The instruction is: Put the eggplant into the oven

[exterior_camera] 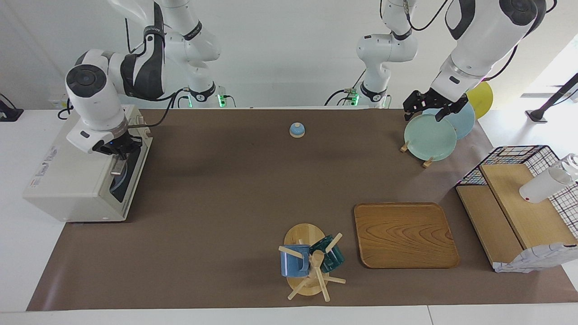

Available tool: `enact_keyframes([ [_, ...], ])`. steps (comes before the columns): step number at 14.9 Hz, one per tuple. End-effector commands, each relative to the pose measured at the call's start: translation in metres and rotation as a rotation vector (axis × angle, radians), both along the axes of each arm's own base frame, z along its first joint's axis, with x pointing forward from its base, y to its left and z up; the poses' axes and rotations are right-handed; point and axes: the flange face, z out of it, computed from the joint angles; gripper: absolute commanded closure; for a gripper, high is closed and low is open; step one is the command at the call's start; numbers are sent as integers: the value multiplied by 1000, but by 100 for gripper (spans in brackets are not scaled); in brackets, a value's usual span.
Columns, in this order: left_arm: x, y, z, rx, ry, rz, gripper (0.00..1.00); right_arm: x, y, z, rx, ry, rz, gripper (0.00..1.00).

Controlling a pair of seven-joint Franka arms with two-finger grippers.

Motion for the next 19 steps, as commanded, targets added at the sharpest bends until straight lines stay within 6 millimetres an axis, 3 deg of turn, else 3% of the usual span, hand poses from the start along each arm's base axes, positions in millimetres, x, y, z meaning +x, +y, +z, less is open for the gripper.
enact_keyframes([
  [1, -6, 4, 4, 17, 1, 4, 0, 6, 20, 47, 93, -28, -30, 62],
  [4, -6, 4, 4, 17, 1, 4, 0, 9, 30, 95, 199, -76, -57, 36],
  [6, -6, 4, 4, 17, 1, 4, 0, 8, 32, 112, 208, -77, -60, 0],
  [12, -5, 5, 4, 17, 1, 6, 0, -4, 43, 120, 210, -58, -101, 0],
  [16, -5, 5, 4, 17, 1, 6, 0, -25, 62, 133, 218, -40, -80, 0],
  [19, -6, 4, 4, 17, 1, 4, 0, -34, 45, 130, 221, -34, -109, 0],
])
